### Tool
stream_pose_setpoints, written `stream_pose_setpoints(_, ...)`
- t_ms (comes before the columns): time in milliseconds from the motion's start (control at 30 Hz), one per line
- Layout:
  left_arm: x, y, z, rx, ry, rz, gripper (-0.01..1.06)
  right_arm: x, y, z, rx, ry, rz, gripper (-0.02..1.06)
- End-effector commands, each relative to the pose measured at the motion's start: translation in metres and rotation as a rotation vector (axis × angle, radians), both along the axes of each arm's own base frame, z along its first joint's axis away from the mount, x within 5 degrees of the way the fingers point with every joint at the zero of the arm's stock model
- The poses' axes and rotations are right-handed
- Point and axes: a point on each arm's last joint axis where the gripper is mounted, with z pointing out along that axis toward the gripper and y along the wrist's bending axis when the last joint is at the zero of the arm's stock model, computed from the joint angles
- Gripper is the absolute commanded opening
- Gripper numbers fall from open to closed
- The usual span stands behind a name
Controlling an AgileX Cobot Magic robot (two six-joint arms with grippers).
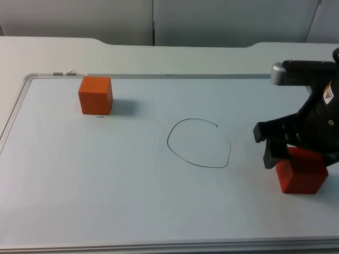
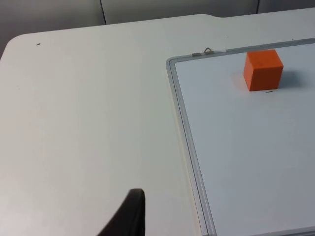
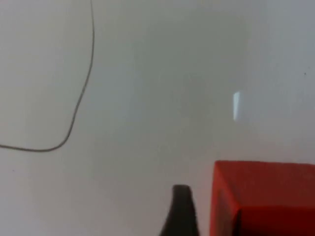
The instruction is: Pick up one cube with the left hand and another cube with the right hand. First place the cube in the right hand at the target position, then stack the cube in the left hand on top.
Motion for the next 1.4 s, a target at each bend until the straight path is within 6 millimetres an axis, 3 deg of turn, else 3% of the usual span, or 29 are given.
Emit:
stream_pose_setpoints(0,0.001,0.0,-0.002,-0.003,-0.001,-0.005,1.05,-0.001,0.002,0.0,0.005,-0.008,-0.01,0.56)
stream_pose_setpoints(133,0.001,0.0,-0.002,-0.003,-0.001,-0.005,1.05,0.0,0.001,0.002,-0.01,-0.019,-0.005,0.22)
stream_pose_setpoints(167,0.001,0.0,-0.002,-0.003,-0.001,-0.005,1.05,0.0,0.001,0.002,-0.01,-0.019,-0.005,0.22)
stream_pose_setpoints(200,0.001,0.0,-0.002,-0.003,-0.001,-0.005,1.05,0.0,0.0,0.006,-0.022,-0.03,0.011,0.04)
stream_pose_setpoints(233,0.001,0.0,-0.002,-0.003,-0.001,-0.005,1.05,0.001,0.0,0.012,-0.024,-0.038,0.011,0.0)
stream_pose_setpoints(300,0.001,0.0,-0.002,-0.003,-0.001,-0.005,1.05,0.003,-0.001,0.03,-0.027,-0.081,0.027,0.0)
stream_pose_setpoints(333,0.001,0.0,-0.002,-0.003,-0.001,-0.005,1.05,0.003,-0.001,0.03,-0.027,-0.081,0.027,0.0)
stream_pose_setpoints(400,0.001,0.0,-0.002,-0.003,-0.001,-0.005,1.05,0.004,-0.002,0.056,-0.029,-0.134,0.049,0.0)
stream_pose_setpoints(467,0.001,0.0,-0.002,-0.003,-0.001,-0.005,1.05,0.003,-0.006,0.095,-0.042,-0.224,0.08,0.0)
stream_pose_setpoints(500,0.001,0.0,-0.002,-0.003,-0.001,-0.005,1.05,0.003,-0.006,0.095,-0.042,-0.224,0.08,0.0)
stream_pose_setpoints(567,0.001,0.0,-0.002,-0.003,-0.001,-0.005,1.05,-0.003,-0.01,0.136,-0.039,-0.325,0.115,0.0)
stream_pose_setpoints(667,0.001,0.0,-0.002,-0.003,-0.001,-0.005,1.05,-0.024,-0.022,0.197,-0.025,-0.513,0.15,0.0)
stream_pose_setpoints(700,0.001,0.0,-0.002,-0.003,-0.001,-0.005,1.05,-0.024,-0.022,0.197,-0.025,-0.513,0.15,0.0)
stream_pose_setpoints(733,0.001,0.0,-0.002,-0.003,-0.001,-0.005,1.05,-0.041,-0.031,0.224,-0.026,-0.614,0.166,0.0)
stream_pose_setpoints(833,0.001,0.0,-0.002,-0.003,-0.001,-0.005,1.05,-0.073,-0.05,0.259,-0.047,-0.749,0.159,0.0)
stream_pose_setpoints(867,0.001,0.0,-0.002,-0.003,-0.001,-0.005,1.05,-0.073,-0.05,0.259,-0.047,-0.749,0.159,0.0)
stream_pose_setpoints(967,0.001,0.0,-0.002,-0.003,-0.001,-0.005,1.05,-0.107,-0.067,0.283,-0.06,-0.84,0.158,0.0)
stream_pose_setpoints(1000,0.001,0.0,-0.002,-0.003,-0.001,-0.005,1.05,-0.107,-0.067,0.283,-0.06,-0.84,0.158,0.0)
stream_pose_setpoints(1067,0.001,0.0,-0.002,-0.003,-0.001,-0.005,1.05,-0.126,-0.075,0.294,-0.037,-0.883,0.148,0.0)
stream_pose_setpoints(1167,0.001,0.0,-0.002,-0.003,-0.001,-0.005,1.05,-0.145,-0.084,0.298,-0.035,-0.932,0.145,0.0)
stream_pose_setpoints(1367,0.001,0.0,-0.002,-0.003,-0.001,-0.005,1.05,-0.159,-0.089,0.296,-0.019,-0.97,0.164,0.0)
